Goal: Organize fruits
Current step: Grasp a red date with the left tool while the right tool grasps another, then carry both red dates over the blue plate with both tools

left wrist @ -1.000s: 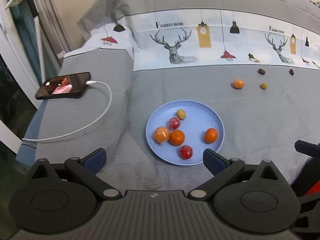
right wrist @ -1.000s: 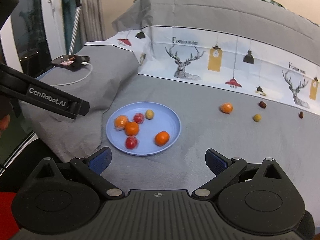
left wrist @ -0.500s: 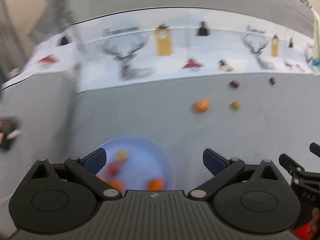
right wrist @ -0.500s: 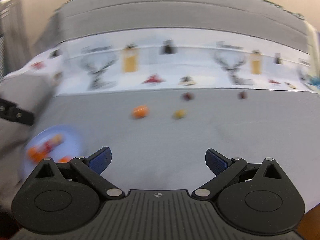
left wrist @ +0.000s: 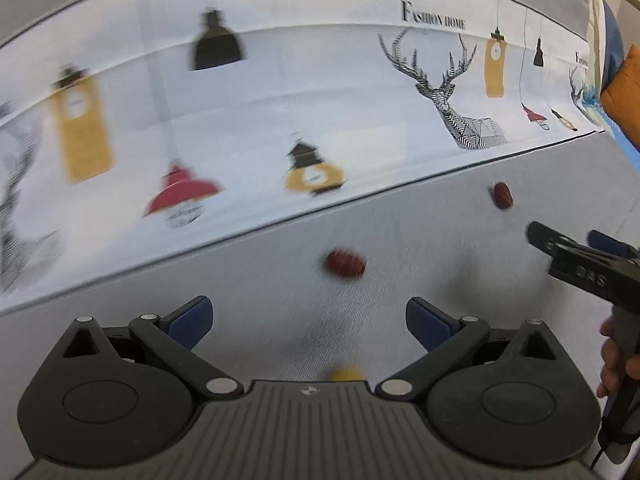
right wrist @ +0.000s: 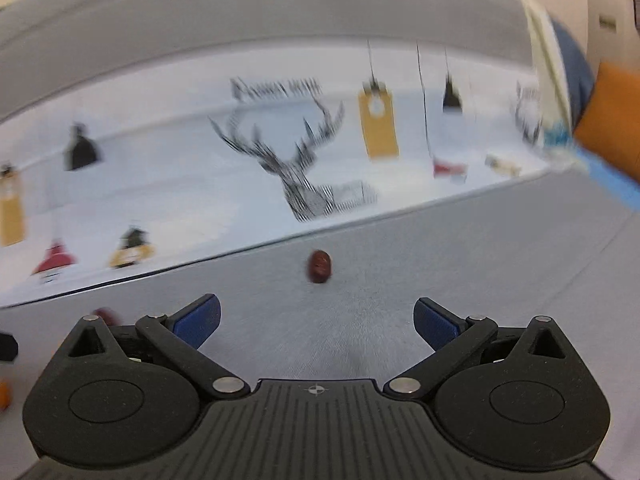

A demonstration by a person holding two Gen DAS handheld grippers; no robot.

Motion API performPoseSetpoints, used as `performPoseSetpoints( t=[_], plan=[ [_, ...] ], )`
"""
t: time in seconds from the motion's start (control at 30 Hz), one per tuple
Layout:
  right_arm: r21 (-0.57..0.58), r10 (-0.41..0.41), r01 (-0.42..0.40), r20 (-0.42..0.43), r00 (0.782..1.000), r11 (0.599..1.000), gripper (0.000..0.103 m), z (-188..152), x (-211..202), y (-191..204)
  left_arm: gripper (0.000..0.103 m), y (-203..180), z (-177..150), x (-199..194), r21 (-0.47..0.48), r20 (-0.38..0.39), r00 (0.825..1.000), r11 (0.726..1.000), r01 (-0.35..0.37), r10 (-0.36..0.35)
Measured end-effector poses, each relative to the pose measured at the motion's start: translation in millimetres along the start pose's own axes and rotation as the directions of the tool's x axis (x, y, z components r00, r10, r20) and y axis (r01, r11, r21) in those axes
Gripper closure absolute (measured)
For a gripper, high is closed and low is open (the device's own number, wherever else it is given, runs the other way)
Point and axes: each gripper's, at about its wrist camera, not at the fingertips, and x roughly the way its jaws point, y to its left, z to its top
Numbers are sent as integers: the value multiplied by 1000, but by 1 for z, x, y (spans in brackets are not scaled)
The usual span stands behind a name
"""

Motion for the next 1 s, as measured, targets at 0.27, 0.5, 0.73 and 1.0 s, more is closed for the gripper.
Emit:
performPoseSetpoints(
  t=[0.27,0.5,0.73,1.0],
  plan=[
    [54,-51,56,-84,995,997,0,10,97,-8,0,-9,27,78,-12,-82,997,1000,-4,3],
    [-84,-37,37,10,999,996,80,6,90,10,69,-13,23,73,27,-77,997,1000,5,-3],
    [-34,-11,12,30,999,999,81,1,34,15,69,-16,10,19,58,-13,1000,998,6,-5],
    [-26,164,-163,101,981,986,80,-20,-112,38,69,4,-47,-110,84,37,999,996,-41,38]
  ],
)
